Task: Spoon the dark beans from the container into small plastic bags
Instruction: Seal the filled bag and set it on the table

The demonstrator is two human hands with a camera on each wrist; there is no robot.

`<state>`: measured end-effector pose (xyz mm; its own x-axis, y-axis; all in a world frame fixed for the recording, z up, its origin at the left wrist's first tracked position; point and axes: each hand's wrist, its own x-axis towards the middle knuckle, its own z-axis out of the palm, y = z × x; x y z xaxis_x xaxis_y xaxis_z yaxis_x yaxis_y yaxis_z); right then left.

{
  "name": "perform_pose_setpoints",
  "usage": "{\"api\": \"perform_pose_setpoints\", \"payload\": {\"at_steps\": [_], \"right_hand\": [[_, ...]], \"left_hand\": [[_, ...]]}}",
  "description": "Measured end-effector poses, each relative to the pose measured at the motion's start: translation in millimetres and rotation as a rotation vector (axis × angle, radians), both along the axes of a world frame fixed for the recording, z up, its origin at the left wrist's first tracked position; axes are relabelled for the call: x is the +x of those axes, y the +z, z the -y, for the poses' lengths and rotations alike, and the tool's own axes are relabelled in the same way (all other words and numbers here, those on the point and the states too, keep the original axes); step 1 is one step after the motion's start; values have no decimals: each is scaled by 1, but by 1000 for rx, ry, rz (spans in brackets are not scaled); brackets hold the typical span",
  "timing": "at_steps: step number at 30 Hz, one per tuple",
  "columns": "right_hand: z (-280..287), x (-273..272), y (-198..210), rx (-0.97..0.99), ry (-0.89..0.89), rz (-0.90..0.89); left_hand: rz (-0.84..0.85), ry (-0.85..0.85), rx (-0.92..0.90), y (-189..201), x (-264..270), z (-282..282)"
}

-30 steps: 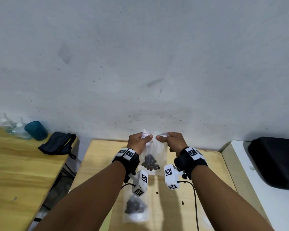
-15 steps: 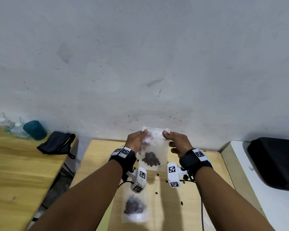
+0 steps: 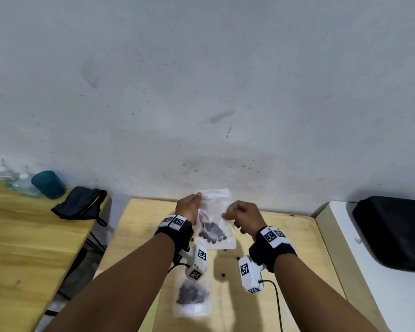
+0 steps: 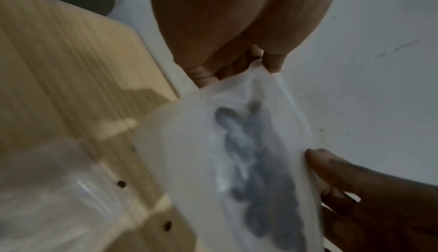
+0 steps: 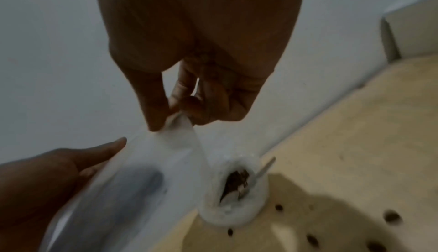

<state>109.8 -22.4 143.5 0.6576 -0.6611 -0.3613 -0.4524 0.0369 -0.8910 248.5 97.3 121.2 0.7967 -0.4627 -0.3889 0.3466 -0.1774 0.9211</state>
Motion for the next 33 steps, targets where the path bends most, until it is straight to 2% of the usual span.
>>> {"api": "perform_pose_setpoints", "payload": {"at_steps": [3,5,8,14,18,22,24,27,29,33], "right_hand": [[-7,-7,-15,43,-50,-44],[-12,-11,-28,50,-37,-70],[-24,-16,-47,33,68,-163],[-59,-27,-89,89,312,-404],[-79,-29,-111,144,400,-499],[-91,-29,-126,121,435,-520],[-92,-31,-129,99,445,-503],[-85,-39,-128,62,389,-445],[-74,-51,-125,52,291,-379],[-41,-88,-110,-19,106,-294]], "left_hand": [[-52,22,20,-10,-4,-12],[-31,-55,39,-18,-9,-24],[-66,-174,115,-38,-22,-49],[-144,-228,337,-83,-47,-104],[-143,-228,419,-106,-53,-127],[-110,-243,458,-118,-52,-135],[-50,-266,487,-118,-52,-133],[206,-289,613,-114,-51,-125],[347,-258,631,-109,-54,-114],[425,-290,560,-102,-77,-71]]}}
